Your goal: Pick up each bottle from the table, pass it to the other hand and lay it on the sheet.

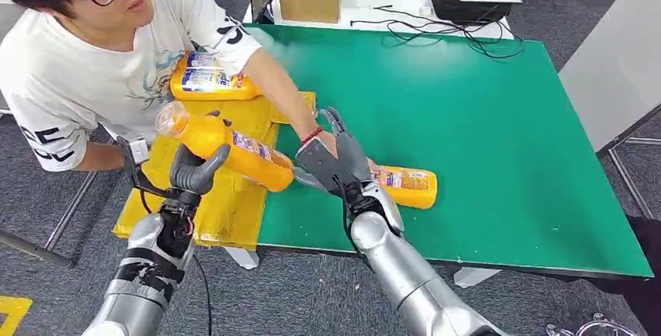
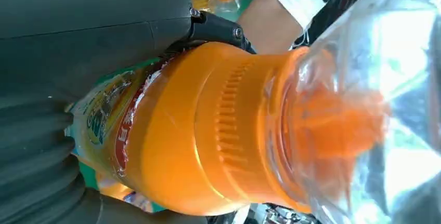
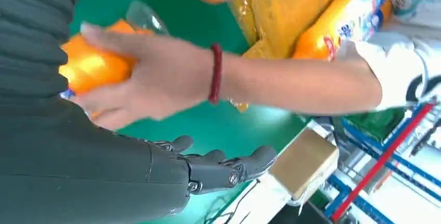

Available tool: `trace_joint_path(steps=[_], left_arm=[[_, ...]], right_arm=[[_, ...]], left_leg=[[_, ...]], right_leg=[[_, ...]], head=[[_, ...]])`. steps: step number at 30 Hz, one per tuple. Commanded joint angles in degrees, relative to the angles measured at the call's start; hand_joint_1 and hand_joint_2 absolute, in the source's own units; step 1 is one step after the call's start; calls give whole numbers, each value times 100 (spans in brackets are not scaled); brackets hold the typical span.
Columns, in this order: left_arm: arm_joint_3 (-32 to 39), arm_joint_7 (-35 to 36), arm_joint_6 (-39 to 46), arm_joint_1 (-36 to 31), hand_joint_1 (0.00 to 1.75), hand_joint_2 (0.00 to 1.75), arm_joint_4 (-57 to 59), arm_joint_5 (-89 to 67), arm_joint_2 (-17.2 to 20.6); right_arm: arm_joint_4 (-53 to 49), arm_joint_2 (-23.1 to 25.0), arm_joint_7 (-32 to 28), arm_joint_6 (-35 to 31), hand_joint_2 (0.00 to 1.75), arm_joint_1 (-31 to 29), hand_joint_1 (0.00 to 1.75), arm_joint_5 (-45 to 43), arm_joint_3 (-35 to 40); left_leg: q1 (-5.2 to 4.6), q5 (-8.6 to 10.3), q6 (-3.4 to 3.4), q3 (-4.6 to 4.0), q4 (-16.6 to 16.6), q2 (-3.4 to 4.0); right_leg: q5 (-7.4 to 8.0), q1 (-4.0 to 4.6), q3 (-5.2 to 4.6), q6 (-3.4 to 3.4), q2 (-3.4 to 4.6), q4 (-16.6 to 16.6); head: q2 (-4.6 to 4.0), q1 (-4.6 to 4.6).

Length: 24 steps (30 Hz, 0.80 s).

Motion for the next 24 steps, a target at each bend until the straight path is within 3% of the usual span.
trace_joint_path(steps=[1, 3, 6, 11, 14, 24], left_arm=[[720, 91, 56, -67, 175, 175, 15, 542, 33], [887, 155, 8, -24, 175, 175, 12, 732, 73], [796, -295, 576, -98, 175, 175, 43, -150, 263], [188, -869, 1784, -473, 175, 175, 386, -2842, 762], [-128, -997, 2334, -655, 175, 175, 605, -4264, 876], [-26, -1046, 2350, -742, 175, 175, 760, -4648, 792]], right_arm=[[-579, -350, -143, -117, 175, 197, 0, -227, -400], [-765, -399, -211, -131, 175, 318, 0, -331, -514], [-990, -436, -307, -190, 175, 445, 0, -420, -655], [-1395, -517, -409, -153, 175, 634, 0, -596, -949], [-1484, -516, -473, -15, 175, 683, 0, -670, -1067], [-1390, -492, -490, 73, 175, 654, 0, -648, -1089]], left_leg=[[5, -15, -5, 31, 1, -7], [5, -18, -6, 39, 0, -5], [6, -20, -7, 40, 2, -4], [8, -15, -8, 25, 7, -13], [6, -7, -6, 18, 2, -20], [2, -8, -4, 19, -2, -5]], right_leg=[[-17, 5, 34, -7, -8, 0], [-20, 6, 42, -8, -8, -1], [-22, 6, 43, -10, -7, 1], [-19, 9, 30, -10, -15, 6], [-15, 6, 22, -8, -22, 2], [-11, 2, 20, -5, -8, 0]], head=[[0, 2], [0, 2], [0, 2], [0, 2], [0, 2], [0, 0]])
